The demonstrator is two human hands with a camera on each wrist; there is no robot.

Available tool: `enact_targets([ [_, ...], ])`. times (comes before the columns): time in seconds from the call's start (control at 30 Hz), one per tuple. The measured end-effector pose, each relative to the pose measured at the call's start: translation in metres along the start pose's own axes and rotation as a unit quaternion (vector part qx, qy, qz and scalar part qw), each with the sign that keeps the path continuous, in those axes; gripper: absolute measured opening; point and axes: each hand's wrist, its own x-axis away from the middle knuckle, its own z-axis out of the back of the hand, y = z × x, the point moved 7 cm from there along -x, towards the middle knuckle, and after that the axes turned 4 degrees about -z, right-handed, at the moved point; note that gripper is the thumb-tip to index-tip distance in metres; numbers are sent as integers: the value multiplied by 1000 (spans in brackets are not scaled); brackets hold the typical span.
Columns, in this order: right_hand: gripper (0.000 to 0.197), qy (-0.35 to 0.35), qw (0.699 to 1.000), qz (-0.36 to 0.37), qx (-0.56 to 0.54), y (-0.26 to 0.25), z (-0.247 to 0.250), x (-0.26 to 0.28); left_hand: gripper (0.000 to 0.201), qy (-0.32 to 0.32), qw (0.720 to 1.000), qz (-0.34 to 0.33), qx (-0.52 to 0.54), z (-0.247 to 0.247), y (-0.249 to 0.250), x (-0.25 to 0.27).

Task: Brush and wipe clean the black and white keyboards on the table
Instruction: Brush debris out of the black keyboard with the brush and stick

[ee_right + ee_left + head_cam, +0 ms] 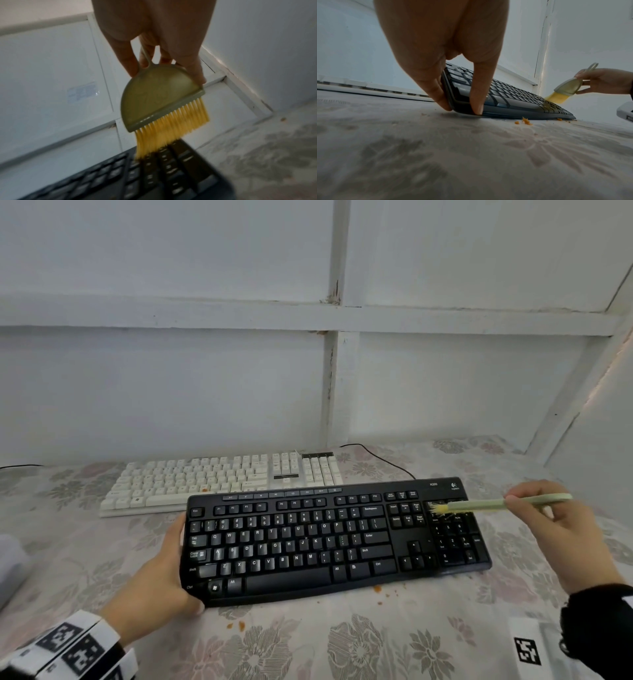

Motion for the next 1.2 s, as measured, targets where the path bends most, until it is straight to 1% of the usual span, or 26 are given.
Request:
enact_targets([
  [0.03,8,25,999,2,46,0,4,-1,118,0,1000,2,2,0,-1,0],
  [0.1,21,85,982,34,166,-10,11,2,119,-3,1000,3,4,0,-3,0],
  [0.13,25,116,967,71,214,-22,10,7,120,-4,1000,1,3,0,-3,0],
  [0.17,20,135,956,106,239,-39,6,15,120,-5,1000,-2,-1,0,-3,0],
  [0.2,17,135,952,135,240,-55,-3,24,120,-7,1000,0,-4,0,-4,0],
  [0.23,16,118,956,152,223,-70,-16,33,121,-8,1000,3,-7,0,-4,-1],
  [0.33,17,36,974,177,134,-106,-70,63,122,-13,1000,10,-11,-1,-5,-1],
  [0.37,15,3,976,189,107,-116,-90,74,123,-14,1000,12,-9,-1,-5,-1],
  [0.4,7,-34,978,190,83,-124,-112,87,122,-15,1000,14,-7,-1,-6,-1],
  [0.43,2,-69,978,185,66,-128,-133,98,122,-16,1000,13,-7,-1,-6,0],
  [0.5,9,-137,974,177,42,-135,-173,122,121,-16,1000,6,-11,-1,-5,-1],
  [0.57,6,-186,967,171,34,-141,-206,143,119,-14,1000,-2,-13,0,-6,-3],
  [0.7,1,-220,960,168,41,-151,-243,163,117,4,999,-18,-27,1,-9,-7],
  [0.83,6,-249,954,156,57,-152,-259,172,117,6,999,-23,-30,1,-8,-7],
  [0.9,7,-253,954,146,67,-149,-260,173,116,3,999,-22,-34,1,-6,-5],
  [1.0,5,-235,959,129,91,-142,-251,165,113,-10,999,-11,-39,1,-2,-3],
  [1.13,6,-216,959,121,135,-140,-239,157,118,-23,999,7,-31,0,-3,-3],
  [1.2,7,-227,960,121,110,-145,-240,157,118,-23,999,11,-35,0,-2,-2],
])
